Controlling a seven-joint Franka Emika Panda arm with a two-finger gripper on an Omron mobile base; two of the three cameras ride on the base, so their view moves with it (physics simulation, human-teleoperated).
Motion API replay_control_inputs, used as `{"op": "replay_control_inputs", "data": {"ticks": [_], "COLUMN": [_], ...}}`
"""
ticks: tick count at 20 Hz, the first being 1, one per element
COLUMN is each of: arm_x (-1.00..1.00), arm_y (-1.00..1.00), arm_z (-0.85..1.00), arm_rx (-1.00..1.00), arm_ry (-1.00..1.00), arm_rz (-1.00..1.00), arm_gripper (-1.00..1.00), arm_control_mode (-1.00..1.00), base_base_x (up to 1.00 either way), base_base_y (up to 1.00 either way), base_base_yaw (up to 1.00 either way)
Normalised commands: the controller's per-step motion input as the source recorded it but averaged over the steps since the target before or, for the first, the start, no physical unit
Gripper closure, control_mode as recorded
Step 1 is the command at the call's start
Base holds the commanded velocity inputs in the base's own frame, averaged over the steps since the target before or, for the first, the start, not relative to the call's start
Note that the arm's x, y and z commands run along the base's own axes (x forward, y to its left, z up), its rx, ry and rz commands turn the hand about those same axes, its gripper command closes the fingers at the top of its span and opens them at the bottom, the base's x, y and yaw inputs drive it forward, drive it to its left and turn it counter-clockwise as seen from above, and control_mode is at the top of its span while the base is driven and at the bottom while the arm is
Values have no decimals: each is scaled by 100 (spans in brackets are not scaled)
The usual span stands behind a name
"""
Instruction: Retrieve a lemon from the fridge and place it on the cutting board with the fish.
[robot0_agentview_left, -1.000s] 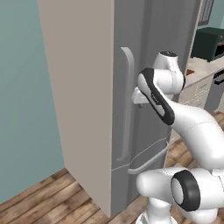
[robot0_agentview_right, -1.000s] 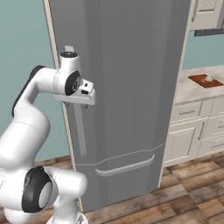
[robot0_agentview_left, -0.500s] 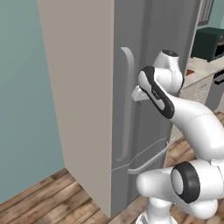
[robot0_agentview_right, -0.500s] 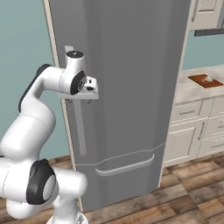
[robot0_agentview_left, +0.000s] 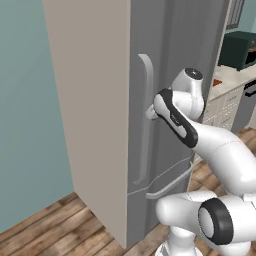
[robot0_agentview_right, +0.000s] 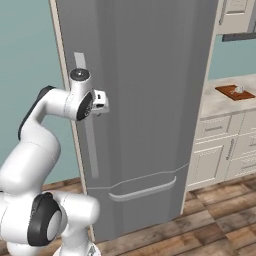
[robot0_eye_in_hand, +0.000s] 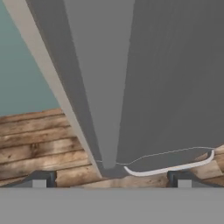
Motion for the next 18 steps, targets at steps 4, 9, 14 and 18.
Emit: {"op": "replay_control_inputs", "data": {"ticks": [4, 9, 14, 18], "arm_x": [12, 11, 26, 19], "arm_y": [13, 7, 5, 3], "arm_z": [0, 0, 0, 0], "arm_rx": [0, 0, 0, 2], "arm_ry": [0, 0, 0, 0], "arm_rz": [0, 0, 0, 0], "arm_gripper": [-100, -100, -100, -100], "arm_control_mode": [-100, -100, -100, -100], "base_base_x": [0, 0, 0, 0], "base_base_y": [0, 0, 0, 0], "base_base_yaw": [0, 0, 0, 0]}}
